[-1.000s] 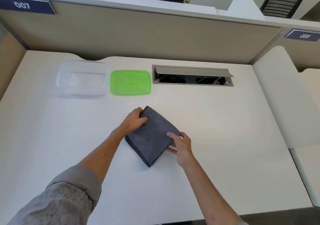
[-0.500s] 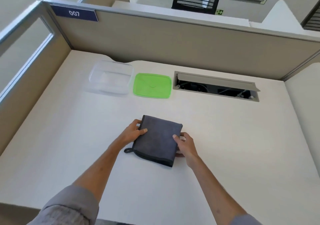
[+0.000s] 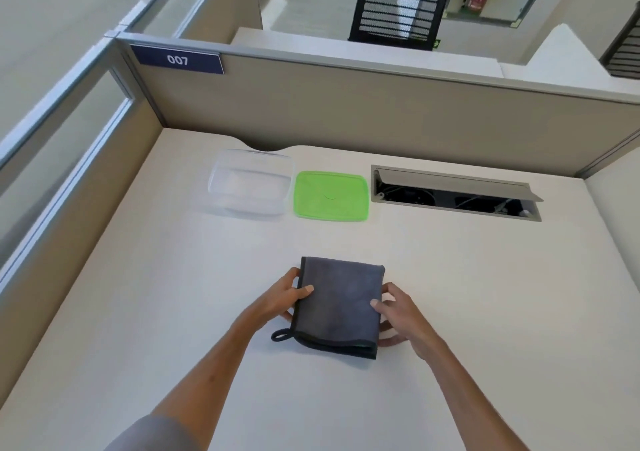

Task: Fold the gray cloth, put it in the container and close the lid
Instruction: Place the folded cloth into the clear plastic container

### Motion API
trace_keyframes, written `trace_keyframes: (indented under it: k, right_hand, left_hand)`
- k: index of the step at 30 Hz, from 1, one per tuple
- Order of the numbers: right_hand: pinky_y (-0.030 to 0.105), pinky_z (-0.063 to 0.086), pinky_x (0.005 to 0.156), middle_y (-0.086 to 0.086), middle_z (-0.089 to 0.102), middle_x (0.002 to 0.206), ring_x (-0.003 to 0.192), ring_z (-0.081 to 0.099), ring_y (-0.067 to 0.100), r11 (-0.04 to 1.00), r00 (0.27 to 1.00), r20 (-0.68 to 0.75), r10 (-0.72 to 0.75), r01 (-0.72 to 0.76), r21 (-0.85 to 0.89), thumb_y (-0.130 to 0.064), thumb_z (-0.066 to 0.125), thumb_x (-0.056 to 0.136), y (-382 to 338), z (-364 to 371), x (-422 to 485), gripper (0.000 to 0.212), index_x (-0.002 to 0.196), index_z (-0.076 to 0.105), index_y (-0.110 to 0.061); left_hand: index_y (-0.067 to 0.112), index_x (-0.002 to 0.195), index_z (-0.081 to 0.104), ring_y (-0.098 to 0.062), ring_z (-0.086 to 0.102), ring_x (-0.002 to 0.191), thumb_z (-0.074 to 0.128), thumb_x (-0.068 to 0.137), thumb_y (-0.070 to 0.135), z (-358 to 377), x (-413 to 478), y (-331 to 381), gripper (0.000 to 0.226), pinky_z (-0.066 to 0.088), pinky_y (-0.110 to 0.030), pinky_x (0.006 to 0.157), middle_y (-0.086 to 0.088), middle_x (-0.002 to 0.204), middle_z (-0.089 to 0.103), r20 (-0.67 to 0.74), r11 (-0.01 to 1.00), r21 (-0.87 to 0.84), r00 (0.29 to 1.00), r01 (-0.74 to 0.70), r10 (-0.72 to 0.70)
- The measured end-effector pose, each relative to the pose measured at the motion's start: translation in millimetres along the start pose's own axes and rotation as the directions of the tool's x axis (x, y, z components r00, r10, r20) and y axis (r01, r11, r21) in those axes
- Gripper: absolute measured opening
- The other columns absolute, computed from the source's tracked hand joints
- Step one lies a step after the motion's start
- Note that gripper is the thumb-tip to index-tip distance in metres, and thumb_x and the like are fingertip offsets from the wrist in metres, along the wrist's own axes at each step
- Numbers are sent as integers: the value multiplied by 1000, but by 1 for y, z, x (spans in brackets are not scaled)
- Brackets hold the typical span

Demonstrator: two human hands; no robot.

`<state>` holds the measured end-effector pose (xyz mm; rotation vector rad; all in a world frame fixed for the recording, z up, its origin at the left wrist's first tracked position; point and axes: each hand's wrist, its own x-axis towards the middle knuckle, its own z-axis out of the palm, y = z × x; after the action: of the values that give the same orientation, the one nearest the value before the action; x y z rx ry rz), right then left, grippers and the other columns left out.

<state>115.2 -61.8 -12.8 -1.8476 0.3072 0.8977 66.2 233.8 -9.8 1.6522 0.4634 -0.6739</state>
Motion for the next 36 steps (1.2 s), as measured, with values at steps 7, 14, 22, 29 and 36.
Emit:
trace_keyframes:
  k: [7, 14, 22, 29, 36]
  right_hand:
    - [42, 65, 55, 18, 79, 96, 61, 73, 24, 976, 973, -80, -216, 219, 25, -25, 63, 110, -60, 45, 14, 7, 114, 62, -31]
    - [48, 69, 65, 6, 77, 85, 66, 69, 23, 925, 933, -71, -352, 358, 125, -16, 66, 108, -176, 86, 58, 20, 127, 62, -21]
    - [40, 68, 61, 17, 71, 98, 64, 76, 17, 923, 920, -129, -369, 379, 66, 7, 57, 97, -285, 125, 116, 38, 130, 59, -12]
    - [48, 71, 66, 14, 73, 113, 94, 79, 36, 911, 862, -295, -413, 392, -130, 5, 59, 100, -304, 151, 160, 39, 128, 59, -21]
    - [49, 61, 88, 3, 80, 105, 92, 75, 32, 860, 803, -341, -489, 379, -342, -6, 72, 98, -288, 165, 174, 30, 125, 65, -17]
  left_hand:
    - [26, 149, 49, -21, 82, 109, 60, 113, 36, -84, 2, 21, 39, 66, -38, 59, -6, 127, 82, -12, 988, -39, 988, -152, 151]
    - [36, 151, 54, -23, 80, 116, 68, 109, 39, -199, 8, 87, 45, 69, -41, 72, 1, 129, 82, -79, 956, 8, 953, -292, 292]
    - [23, 154, 55, -29, 77, 121, 68, 109, 16, -292, 56, 141, 47, 69, -34, 71, -14, 133, 79, -172, 944, 19, 929, -329, 328]
    - [14, 158, 51, -32, 77, 113, 66, 108, 5, -310, 106, 137, 53, 65, -32, 73, -14, 122, 77, -248, 941, 43, 909, -335, 335]
    - [27, 157, 58, -27, 75, 108, 73, 104, 16, -317, 126, 109, 56, 59, -41, 100, -8, 125, 79, -353, 893, 347, 843, -285, 406]
